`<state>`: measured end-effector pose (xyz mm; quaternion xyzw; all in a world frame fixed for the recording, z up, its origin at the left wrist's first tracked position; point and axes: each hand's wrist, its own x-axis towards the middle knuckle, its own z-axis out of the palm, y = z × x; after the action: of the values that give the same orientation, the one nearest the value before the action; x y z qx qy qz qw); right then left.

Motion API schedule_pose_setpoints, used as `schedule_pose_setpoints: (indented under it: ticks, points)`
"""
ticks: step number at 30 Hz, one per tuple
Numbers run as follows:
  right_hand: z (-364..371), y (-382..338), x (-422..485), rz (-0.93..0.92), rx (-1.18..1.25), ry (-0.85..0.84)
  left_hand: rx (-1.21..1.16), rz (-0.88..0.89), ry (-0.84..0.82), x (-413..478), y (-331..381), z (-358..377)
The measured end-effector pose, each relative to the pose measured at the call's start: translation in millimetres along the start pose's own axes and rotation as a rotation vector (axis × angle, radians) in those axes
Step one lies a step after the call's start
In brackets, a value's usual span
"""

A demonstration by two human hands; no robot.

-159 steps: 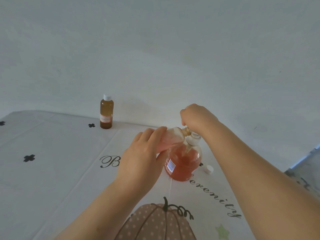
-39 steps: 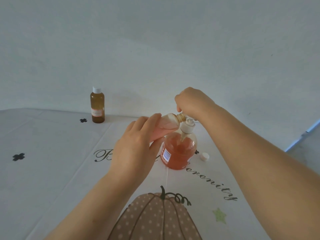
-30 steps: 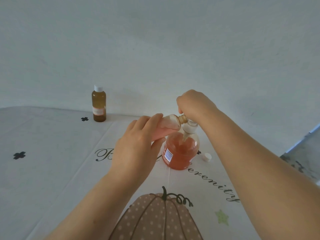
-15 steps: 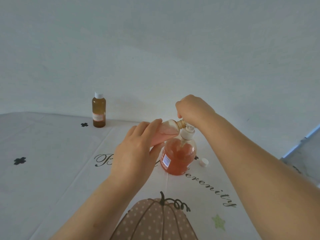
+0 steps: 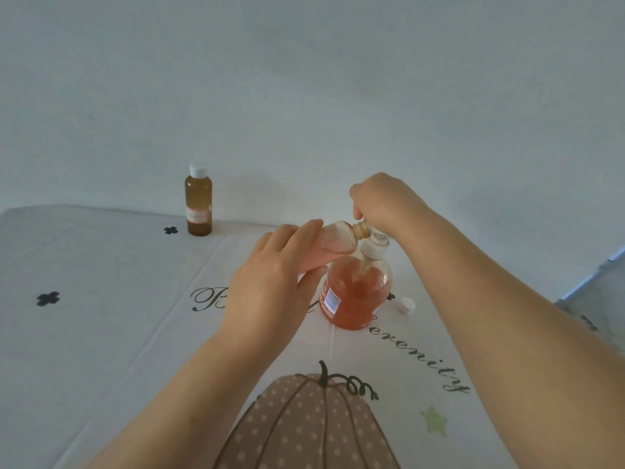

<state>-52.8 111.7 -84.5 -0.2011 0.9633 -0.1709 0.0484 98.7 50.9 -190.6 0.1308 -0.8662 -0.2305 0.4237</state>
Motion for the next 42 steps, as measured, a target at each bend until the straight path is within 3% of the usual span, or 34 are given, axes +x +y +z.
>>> schedule_pose_setpoints:
  ticks: [10, 17, 31, 42]
  points:
    - [-9.1, -2.4, 1.9, 0.0, -0.064, 0.017, 0.006, 0.007, -0.009, 0.9, 1.7, -2.1]
    - [9.8, 3.3, 12.9, -0.067, -0.265, -0.035, 0.015, -0.004, -0.026, 0.6, -0.6, 0.5]
    - [-7.6, -3.0, 6.7, -0.035, -0.086, 0.022, -0.042, -0.022, -0.041, -1.9, 4.6, 1.5]
    - [8.3, 1.1, 9.5, 0.009, -0.069, -0.077, 0.02, -0.012, -0.04, -1.5, 0.1, 0.6]
